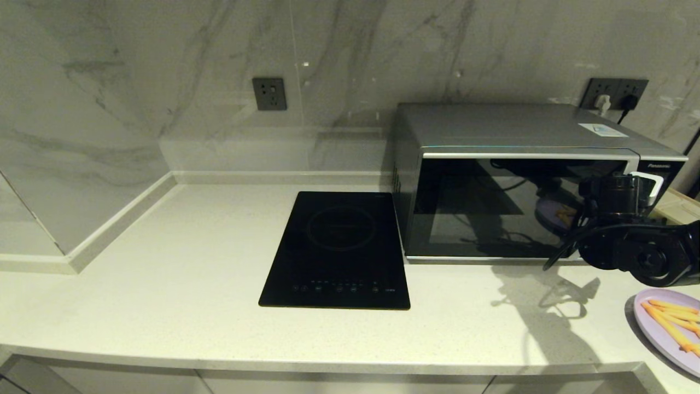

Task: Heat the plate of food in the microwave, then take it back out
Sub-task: Open the microwave oven

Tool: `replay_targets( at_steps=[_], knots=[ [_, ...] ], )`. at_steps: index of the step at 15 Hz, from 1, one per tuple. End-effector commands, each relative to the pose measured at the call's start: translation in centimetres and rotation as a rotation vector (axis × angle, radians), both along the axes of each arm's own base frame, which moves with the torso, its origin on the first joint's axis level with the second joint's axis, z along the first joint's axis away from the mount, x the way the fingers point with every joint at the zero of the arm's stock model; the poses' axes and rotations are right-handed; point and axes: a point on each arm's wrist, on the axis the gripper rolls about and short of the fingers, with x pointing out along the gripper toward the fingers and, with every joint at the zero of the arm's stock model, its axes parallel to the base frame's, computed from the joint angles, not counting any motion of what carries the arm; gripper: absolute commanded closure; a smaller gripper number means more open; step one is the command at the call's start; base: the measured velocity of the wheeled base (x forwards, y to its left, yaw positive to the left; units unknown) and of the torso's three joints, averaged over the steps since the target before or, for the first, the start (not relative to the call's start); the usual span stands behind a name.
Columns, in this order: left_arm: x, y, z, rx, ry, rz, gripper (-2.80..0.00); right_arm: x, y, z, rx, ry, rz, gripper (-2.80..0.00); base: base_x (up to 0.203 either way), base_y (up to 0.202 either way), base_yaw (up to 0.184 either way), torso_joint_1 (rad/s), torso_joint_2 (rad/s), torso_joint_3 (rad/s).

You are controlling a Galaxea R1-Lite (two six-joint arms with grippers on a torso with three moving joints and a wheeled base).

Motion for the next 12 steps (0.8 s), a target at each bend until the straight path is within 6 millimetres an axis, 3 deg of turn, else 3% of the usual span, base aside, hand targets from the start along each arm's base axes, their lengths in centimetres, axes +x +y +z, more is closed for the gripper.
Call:
replay_targets(
  at_steps=[1,4,10,12],
  knots=[
    [0.0,0.0,0.0,-0.001,-0.001,0.001,0.0,-0.1,0.0,0.0,0.002,-0.008,-0.009,-2.8,0.0,0.0,0.0,0.0,0.0,0.0],
    [0.0,0.0,0.0,-0.001,-0.001,0.001,0.0,-1.0,0.0,0.4,0.007,-0.027,-0.025,-2.8,0.0,0.0,0.0,0.0,0.0,0.0],
    [0.0,0.0,0.0,0.001,-0.001,0.001,0.0,-6.1,0.3,3.3,0.021,-0.092,-0.005,-2.8,0.0,0.0,0.0,0.0,0.0,0.0],
    [0.0,0.0,0.0,0.001,-0.001,0.001,0.0,-6.7,0.8,3.2,0.036,-0.062,0.073,-2.8,0.0,0.0,0.0,0.0,0.0,0.0]
  ],
)
